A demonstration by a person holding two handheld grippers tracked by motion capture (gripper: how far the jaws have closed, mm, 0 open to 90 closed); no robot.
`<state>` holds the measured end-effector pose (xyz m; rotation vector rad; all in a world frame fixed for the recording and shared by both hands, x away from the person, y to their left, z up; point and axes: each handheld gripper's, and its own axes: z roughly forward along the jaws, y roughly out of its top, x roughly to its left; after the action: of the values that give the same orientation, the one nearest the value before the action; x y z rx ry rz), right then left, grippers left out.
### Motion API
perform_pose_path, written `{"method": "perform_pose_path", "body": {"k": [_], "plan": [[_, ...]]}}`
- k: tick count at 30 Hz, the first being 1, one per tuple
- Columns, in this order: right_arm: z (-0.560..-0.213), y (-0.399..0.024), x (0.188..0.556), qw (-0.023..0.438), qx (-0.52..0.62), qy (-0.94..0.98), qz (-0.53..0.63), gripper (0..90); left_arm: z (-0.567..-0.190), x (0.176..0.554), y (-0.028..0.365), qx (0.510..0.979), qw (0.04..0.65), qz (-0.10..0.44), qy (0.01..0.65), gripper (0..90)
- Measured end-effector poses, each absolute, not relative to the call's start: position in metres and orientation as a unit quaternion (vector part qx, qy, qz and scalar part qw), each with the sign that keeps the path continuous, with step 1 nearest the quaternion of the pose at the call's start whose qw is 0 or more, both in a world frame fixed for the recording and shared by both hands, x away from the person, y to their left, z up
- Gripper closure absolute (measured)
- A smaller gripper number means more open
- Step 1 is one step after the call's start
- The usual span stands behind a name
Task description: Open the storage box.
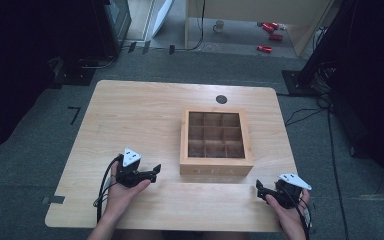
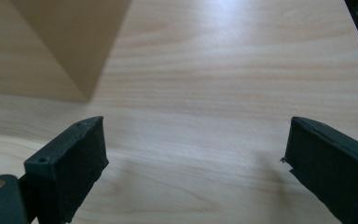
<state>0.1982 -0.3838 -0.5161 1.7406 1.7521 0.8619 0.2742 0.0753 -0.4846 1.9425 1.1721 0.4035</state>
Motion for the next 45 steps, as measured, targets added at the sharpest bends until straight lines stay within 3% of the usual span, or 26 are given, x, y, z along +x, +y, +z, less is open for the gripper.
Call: {"method": "perform_pose_path", "body": {"k": [14, 24, 36, 45], "plan": [[-0.486, -0.35, 0.205, 0.24, 0.601, 0.645, 0.407, 19.5, -0.473, 0.268, 0.044, 0.786, 0.435, 0.119, 0.424, 24.3], [-0.461, -0.339, 0.218, 0.221, 0.574, 0.649, 0.447, 30.1, -0.478, 0.268, 0.021, 0.8, 0.451, 0.081, 0.387, 39.5], [-0.474, -0.336, 0.22, 0.199, 0.571, 0.655, 0.453, 40.3, -0.48, 0.268, 0.014, 0.812, 0.445, 0.071, 0.372, 60.5], [-0.479, -0.337, 0.215, 0.216, 0.562, 0.662, 0.446, 45.1, -0.483, 0.271, 0.01, 0.812, 0.437, 0.065, 0.381, 70.6]]}}
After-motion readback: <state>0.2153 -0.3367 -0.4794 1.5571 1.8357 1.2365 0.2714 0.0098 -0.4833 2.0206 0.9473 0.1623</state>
